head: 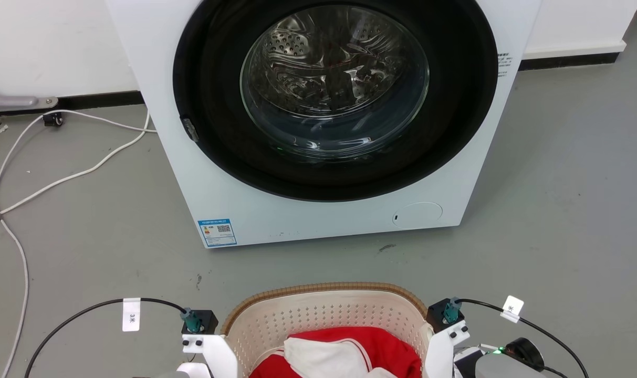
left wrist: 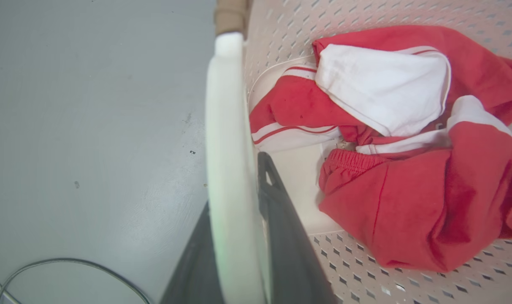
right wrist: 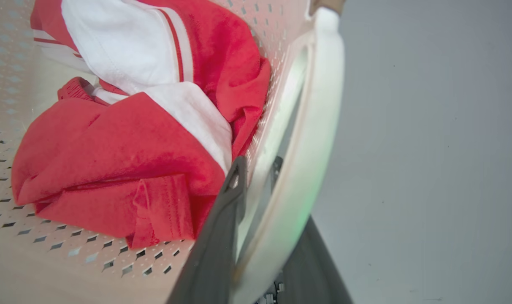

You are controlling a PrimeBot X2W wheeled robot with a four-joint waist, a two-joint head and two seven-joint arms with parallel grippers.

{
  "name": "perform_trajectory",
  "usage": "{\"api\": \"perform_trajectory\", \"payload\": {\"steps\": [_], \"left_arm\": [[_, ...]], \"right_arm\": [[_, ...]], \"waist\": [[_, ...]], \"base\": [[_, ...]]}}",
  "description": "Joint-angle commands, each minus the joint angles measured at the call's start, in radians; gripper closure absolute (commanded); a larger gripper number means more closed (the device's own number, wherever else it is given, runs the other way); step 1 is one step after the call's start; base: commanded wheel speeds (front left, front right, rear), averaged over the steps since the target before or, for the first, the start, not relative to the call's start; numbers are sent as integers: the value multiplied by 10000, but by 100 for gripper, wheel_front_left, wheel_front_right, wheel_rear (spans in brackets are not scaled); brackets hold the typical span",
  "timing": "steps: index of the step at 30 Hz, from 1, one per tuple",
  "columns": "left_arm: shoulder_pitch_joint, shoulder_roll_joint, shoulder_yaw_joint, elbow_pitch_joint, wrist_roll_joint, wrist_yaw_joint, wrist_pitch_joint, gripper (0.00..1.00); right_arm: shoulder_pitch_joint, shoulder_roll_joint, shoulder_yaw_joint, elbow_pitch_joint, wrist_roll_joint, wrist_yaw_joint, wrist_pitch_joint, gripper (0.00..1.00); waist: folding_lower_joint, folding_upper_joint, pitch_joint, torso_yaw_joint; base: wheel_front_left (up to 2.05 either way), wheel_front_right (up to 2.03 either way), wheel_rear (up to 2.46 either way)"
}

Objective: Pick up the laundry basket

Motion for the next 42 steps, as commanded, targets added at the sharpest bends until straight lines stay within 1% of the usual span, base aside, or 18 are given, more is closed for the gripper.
{"api": "perform_trajectory", "payload": {"steps": [1,22,42], "left_arm": [[-82,39,-51,-63,-6,-39,-77,100],[-271,165,-640,-27,-589,-39,-186,100],[-359,176,-1114,41,-1044,-39,-301,100]], "right_arm": [[34,-7,117,-9,41,35,-8,100],[-204,12,940,158,896,35,-174,100],[-305,12,1430,263,1423,35,-279,100]], "waist": [[1,-1,11,-5],[1,-1,62,-11],[1,-1,124,-7]], "base": [[0,0,0],[0,0,0],[0,0,0]]}}
